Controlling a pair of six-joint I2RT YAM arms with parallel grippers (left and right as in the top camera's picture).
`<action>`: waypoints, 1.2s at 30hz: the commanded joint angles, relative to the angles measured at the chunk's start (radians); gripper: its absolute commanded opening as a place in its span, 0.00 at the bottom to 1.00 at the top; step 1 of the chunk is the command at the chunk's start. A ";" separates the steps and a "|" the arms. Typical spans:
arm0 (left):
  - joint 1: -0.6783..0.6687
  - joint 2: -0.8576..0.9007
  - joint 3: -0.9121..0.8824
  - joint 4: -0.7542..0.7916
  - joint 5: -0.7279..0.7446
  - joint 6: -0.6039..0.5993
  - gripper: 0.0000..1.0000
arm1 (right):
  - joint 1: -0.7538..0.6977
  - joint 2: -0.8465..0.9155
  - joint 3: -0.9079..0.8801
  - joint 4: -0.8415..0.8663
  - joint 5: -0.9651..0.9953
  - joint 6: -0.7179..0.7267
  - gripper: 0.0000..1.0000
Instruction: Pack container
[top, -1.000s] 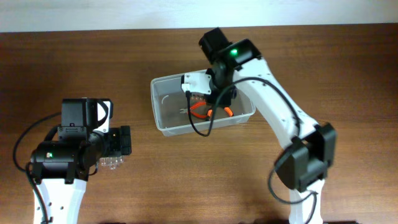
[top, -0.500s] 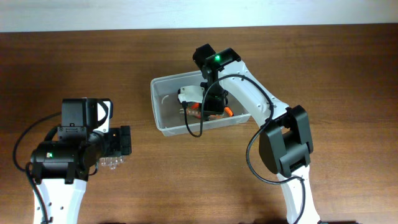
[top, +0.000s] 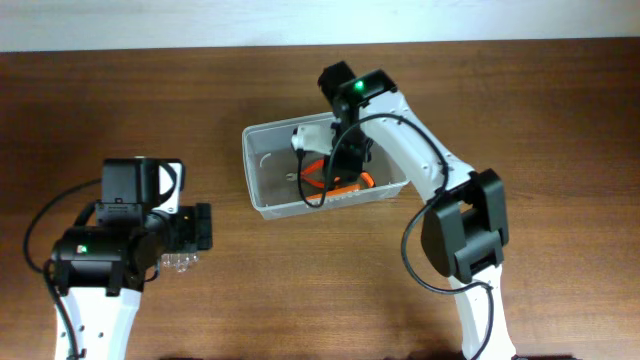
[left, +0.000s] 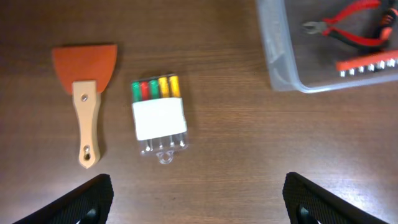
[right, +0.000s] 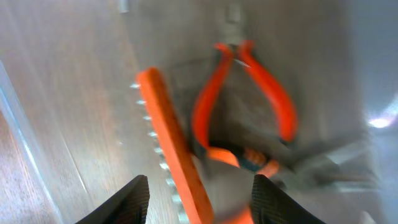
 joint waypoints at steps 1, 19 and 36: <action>-0.066 -0.005 0.016 0.010 -0.003 0.031 0.84 | -0.045 -0.153 0.115 -0.016 0.092 0.143 0.53; -0.397 0.405 0.020 0.214 0.103 0.005 0.07 | -0.411 -0.529 0.199 -0.087 0.146 0.560 0.04; -0.440 0.500 0.022 0.306 0.051 -0.004 0.02 | -0.424 -0.527 0.133 -0.061 0.146 0.558 0.04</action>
